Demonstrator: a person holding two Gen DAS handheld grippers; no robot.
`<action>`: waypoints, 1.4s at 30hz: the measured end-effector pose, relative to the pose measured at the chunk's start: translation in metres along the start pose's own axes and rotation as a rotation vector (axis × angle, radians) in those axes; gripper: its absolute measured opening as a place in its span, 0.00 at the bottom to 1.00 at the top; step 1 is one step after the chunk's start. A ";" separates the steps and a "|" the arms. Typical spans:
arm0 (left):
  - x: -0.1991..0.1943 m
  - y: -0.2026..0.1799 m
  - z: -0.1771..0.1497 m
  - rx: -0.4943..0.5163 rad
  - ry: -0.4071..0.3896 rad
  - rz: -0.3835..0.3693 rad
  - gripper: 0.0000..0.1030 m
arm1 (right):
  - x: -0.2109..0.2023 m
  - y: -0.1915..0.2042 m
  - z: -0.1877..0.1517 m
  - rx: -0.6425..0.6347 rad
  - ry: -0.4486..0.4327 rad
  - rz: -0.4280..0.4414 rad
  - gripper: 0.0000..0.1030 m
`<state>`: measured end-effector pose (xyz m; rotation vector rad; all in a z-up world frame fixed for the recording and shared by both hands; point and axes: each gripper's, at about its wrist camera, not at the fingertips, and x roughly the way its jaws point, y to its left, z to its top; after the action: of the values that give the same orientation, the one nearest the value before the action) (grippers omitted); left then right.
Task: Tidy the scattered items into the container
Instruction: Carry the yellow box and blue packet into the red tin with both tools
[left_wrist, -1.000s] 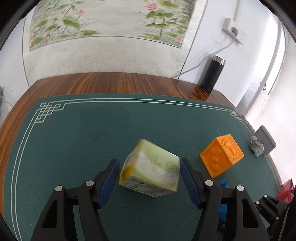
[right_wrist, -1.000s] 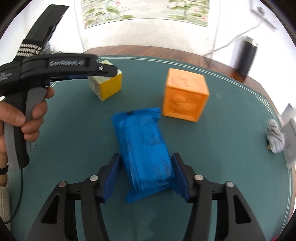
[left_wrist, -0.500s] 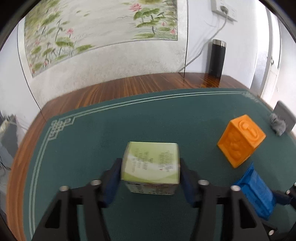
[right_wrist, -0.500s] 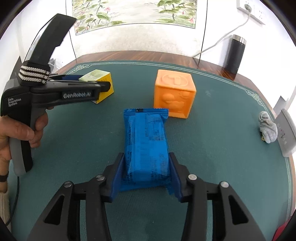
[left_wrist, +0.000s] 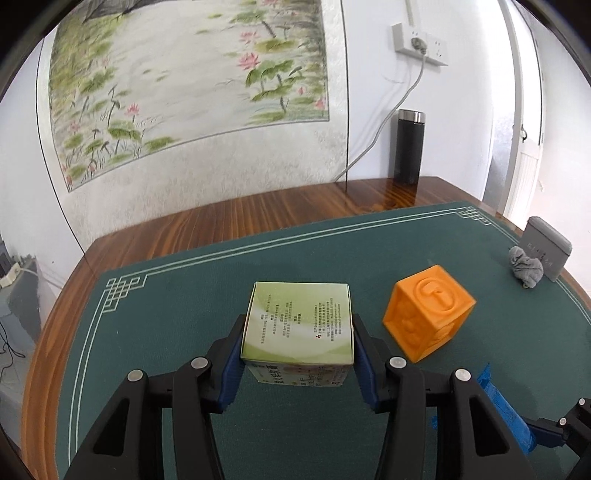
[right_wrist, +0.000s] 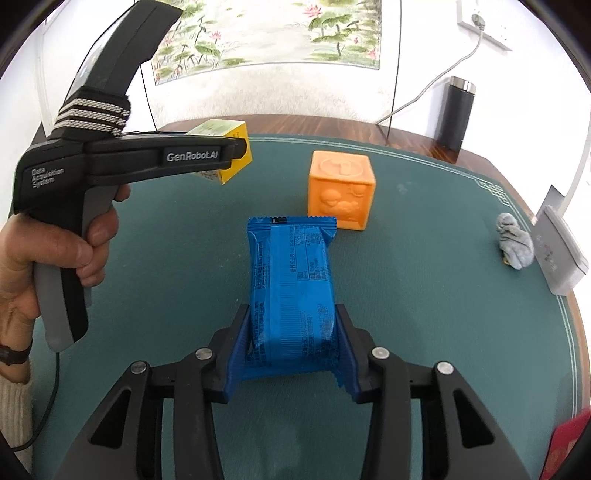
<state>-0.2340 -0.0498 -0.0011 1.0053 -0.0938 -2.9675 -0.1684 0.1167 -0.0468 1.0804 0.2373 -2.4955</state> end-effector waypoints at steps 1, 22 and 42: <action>-0.003 -0.002 0.001 0.001 -0.006 -0.005 0.51 | -0.005 -0.001 -0.002 0.008 -0.007 -0.001 0.45; -0.079 -0.089 -0.046 -0.045 0.022 0.022 0.51 | -0.063 -0.060 -0.012 0.175 -0.033 -0.063 0.45; -0.174 -0.211 -0.080 -0.064 -0.040 -0.077 0.51 | -0.176 -0.129 -0.085 0.238 -0.165 -0.076 0.45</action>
<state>-0.0444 0.1614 0.0291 0.9644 0.0405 -3.0385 -0.0597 0.3122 0.0217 0.9612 -0.0702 -2.7161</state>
